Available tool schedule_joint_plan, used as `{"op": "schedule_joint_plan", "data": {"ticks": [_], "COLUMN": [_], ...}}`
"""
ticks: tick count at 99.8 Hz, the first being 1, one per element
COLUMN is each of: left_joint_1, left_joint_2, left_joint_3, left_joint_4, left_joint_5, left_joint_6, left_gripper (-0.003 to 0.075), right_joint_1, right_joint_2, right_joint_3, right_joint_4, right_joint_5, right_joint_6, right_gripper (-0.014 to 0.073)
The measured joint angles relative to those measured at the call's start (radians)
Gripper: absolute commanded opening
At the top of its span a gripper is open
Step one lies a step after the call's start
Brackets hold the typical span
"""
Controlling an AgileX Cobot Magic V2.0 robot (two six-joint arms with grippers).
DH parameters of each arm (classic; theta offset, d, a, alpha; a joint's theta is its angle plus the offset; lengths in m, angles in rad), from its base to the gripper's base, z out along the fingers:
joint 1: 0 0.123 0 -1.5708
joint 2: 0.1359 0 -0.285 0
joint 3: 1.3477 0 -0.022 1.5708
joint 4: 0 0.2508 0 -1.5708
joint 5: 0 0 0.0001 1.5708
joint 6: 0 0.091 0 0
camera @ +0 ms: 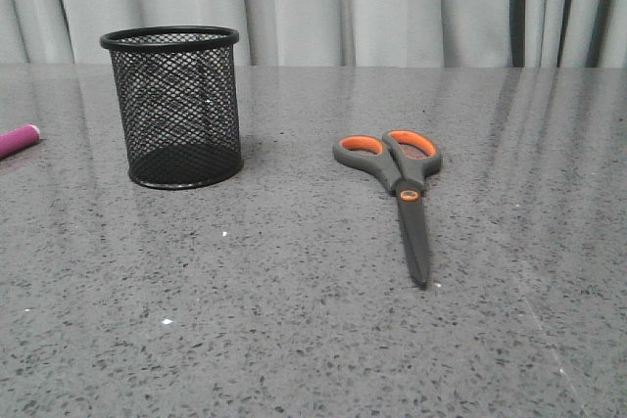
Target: Put pen and scissors into bin
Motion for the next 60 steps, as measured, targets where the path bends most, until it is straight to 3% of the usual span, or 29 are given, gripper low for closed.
{"op": "schedule_joint_plan", "data": {"ticks": [35,60], "left_joint_1": [0.0,0.0], "left_joint_2": [0.0,0.0], "left_joint_3": [0.0,0.0], "left_joint_4": [0.0,-0.077], "left_joint_5": [0.0,-0.013], "left_joint_6": [0.0,0.0], "left_gripper": [-0.0022,-0.0022], "right_joint_1": [0.0,0.0], "right_joint_2": [0.0,0.0], "right_joint_3": [0.0,0.0], "right_joint_4": [0.013,0.222], "right_joint_5": [-0.01,-0.115], "right_joint_6": [0.0,0.0], "right_gripper": [-0.0076,-0.0076]}}
